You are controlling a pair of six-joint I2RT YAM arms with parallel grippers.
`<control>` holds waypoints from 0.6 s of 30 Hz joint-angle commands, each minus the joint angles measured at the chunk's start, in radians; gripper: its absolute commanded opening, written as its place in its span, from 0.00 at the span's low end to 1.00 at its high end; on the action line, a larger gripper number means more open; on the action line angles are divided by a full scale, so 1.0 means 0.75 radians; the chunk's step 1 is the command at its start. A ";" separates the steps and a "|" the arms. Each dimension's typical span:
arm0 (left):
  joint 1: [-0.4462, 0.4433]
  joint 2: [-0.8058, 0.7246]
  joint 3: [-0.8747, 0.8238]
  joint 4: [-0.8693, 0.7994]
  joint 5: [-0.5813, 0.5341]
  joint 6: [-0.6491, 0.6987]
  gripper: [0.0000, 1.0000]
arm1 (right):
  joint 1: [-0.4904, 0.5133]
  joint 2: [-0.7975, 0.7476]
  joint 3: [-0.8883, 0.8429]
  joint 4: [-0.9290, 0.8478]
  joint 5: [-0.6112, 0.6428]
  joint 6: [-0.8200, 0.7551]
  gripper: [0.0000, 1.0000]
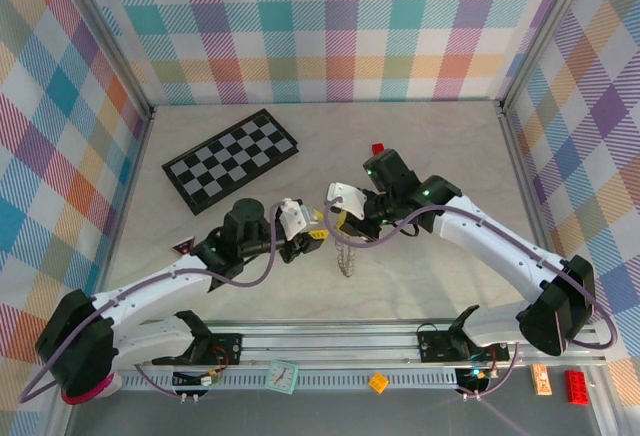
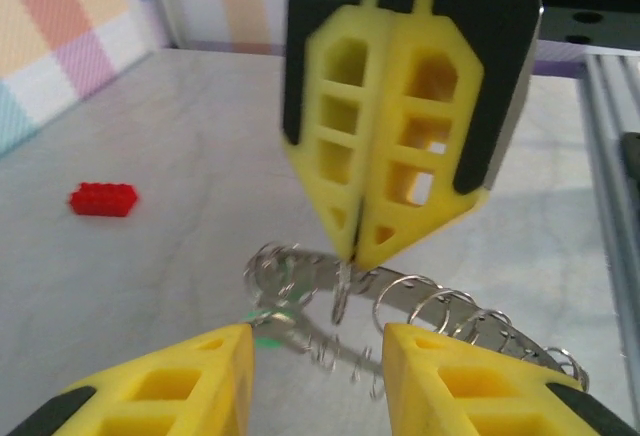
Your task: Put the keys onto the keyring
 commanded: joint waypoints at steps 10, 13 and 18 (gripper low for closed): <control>0.030 0.153 0.081 -0.081 0.354 0.000 0.41 | 0.051 -0.041 -0.022 0.029 -0.014 -0.069 0.00; 0.029 0.165 0.084 -0.087 0.352 0.003 0.37 | 0.057 -0.039 -0.024 0.028 -0.025 -0.071 0.00; 0.031 0.152 0.068 -0.092 0.251 0.021 0.36 | 0.059 -0.043 -0.027 0.015 -0.009 -0.079 0.00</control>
